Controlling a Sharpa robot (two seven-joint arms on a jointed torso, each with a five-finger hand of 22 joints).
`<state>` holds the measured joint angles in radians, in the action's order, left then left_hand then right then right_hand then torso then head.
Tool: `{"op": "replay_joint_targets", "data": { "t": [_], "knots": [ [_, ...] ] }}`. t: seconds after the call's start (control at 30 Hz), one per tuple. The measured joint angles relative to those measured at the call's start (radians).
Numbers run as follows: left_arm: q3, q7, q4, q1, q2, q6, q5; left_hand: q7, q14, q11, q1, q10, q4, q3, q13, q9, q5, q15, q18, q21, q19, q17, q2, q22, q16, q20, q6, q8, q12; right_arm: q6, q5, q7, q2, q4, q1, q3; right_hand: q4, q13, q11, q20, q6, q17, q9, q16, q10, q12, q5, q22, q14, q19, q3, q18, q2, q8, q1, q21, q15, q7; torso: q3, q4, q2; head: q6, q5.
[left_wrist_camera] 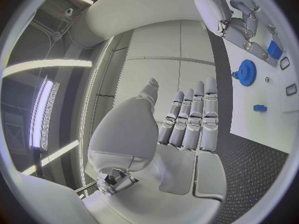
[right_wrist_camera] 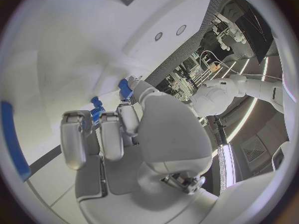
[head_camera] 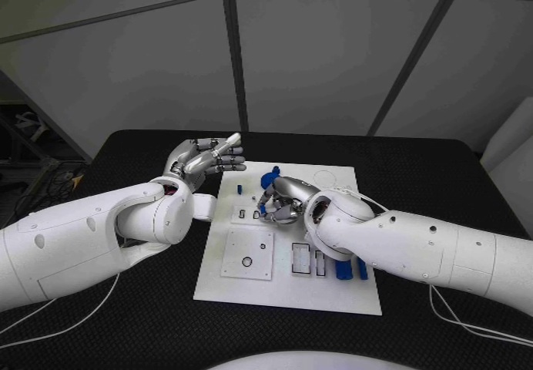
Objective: Assemble the parts on the task board
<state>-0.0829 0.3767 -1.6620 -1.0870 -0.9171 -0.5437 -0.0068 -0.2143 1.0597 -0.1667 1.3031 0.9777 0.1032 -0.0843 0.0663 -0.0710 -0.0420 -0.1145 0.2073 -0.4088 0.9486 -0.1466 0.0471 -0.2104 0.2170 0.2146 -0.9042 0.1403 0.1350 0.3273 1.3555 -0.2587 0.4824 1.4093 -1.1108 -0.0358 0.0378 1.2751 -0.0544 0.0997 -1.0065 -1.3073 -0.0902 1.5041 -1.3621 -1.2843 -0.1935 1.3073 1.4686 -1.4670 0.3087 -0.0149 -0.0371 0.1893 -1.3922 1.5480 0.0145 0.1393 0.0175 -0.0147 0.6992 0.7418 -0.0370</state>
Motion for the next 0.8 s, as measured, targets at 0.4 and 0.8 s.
{"op": "replay_joint_targets", "data": {
  "t": [0.4, 0.8],
  "knots": [
    [0.000, 0.000, 0.001, 0.000, 0.001, 0.001, 0.000, 0.000, 0.000, 0.000, 0.000, 0.000, 0.000, 0.000, 0.000, 0.000, 0.000, 0.000, 0.000, 0.000, 0.000, 0.000, 0.000, 0.000, 0.000, 0.000, 0.000, 0.000, 0.000, -0.009, 0.005, 0.002, -0.003, -0.005, -0.001, 0.001, 0.000, -0.006, -0.006, 0.000, 0.012, -0.001, 0.003, 0.000, 0.006, 0.005, 0.000, 0.000, 0.000, 0.000, 0.000, 0.000, -0.004, -0.010, 0.004, 0.000, 0.000, 0.006, -0.0003, 0.0000, 0.000, 0.003, 0.002],
    [0.000, 0.000, 0.001, 0.000, 0.002, 0.002, 0.000, 0.000, 0.000, 0.000, 0.000, 0.000, 0.000, 0.000, 0.000, 0.000, 0.000, 0.000, 0.000, 0.000, 0.000, 0.000, 0.000, 0.000, 0.000, 0.000, 0.000, 0.000, 0.000, -0.021, 0.010, 0.001, -0.003, -0.006, -0.001, 0.001, -0.006, -0.009, -0.006, 0.000, 0.023, -0.001, 0.008, 0.000, 0.014, 0.009, 0.000, 0.000, 0.000, 0.000, 0.001, 0.000, -0.010, -0.016, 0.010, 0.000, 0.000, 0.013, 0.0000, 0.0000, 0.000, 0.005, 0.004]
  ]
}}
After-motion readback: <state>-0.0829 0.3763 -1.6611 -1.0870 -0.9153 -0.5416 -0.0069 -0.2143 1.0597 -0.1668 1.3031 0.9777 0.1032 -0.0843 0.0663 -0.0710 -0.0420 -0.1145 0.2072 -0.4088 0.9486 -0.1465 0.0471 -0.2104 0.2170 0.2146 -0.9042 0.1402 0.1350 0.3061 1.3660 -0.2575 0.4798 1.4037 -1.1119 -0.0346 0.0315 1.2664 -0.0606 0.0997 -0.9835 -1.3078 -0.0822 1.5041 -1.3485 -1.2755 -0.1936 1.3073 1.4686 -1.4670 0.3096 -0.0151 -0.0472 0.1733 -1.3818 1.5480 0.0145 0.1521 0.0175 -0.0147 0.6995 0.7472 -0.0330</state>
